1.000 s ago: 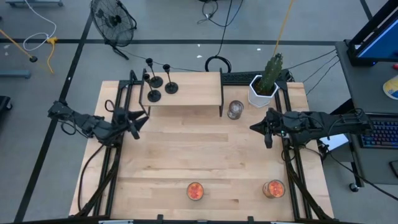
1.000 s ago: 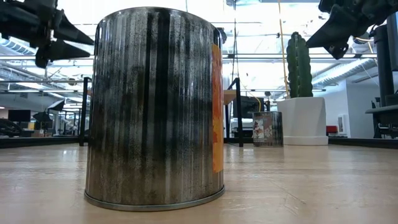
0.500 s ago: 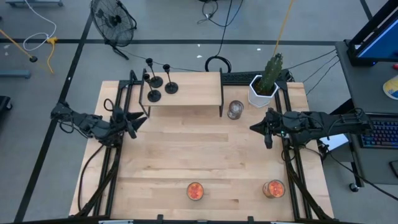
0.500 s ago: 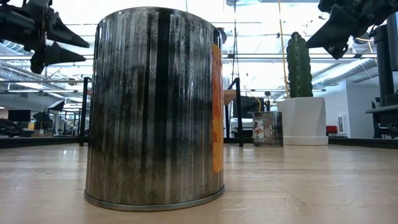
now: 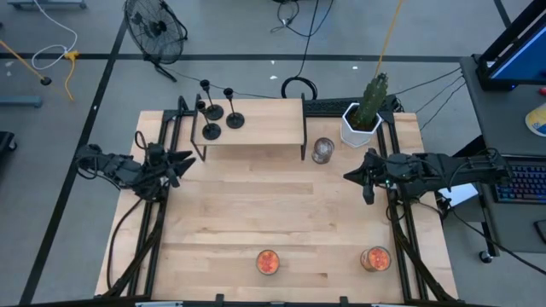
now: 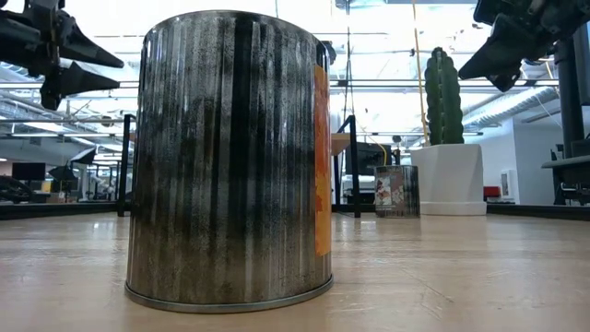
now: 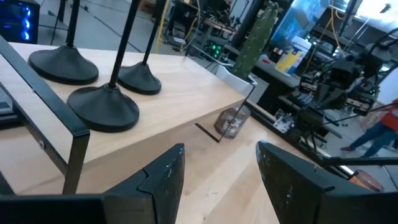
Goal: Pick & Place candle stick holders
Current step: Put the brown scented candle on the shelf
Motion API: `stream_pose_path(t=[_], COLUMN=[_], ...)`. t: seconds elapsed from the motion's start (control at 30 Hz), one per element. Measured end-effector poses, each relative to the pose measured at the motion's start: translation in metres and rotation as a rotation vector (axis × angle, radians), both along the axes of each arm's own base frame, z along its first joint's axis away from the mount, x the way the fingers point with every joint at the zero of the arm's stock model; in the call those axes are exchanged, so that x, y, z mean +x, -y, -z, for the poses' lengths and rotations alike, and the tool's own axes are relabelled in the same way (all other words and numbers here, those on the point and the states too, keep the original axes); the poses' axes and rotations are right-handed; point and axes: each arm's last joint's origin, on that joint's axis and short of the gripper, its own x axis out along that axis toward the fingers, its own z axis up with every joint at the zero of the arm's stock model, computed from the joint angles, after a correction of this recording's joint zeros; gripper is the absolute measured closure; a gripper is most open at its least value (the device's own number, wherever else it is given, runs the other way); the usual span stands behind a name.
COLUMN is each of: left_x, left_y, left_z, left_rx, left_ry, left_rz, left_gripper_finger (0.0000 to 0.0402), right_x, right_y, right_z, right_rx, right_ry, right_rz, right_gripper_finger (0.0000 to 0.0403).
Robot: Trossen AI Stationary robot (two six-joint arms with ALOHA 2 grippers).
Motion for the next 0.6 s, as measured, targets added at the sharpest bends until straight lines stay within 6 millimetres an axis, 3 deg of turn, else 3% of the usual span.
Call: stream_pose_path(t=[0.37, 0.6], left_x=[0.0, 0.002], left_y=[0.0, 0.002], left_z=[-0.001, -0.014], left_rx=[0.007, 0.119], left_ry=[0.002, 0.053], left_rz=[-0.016, 0.063], left_gripper_finger=[0.0195, 0.0195], right_x=[0.001, 0.007], right_y=[0.0, -0.001], right_z=[0.001, 0.003], right_rx=[0.038, 0.089], right_ry=[-0.002, -0.011], right_rz=[0.021, 0.049], right_gripper_finger=[0.0399, 0.0399])
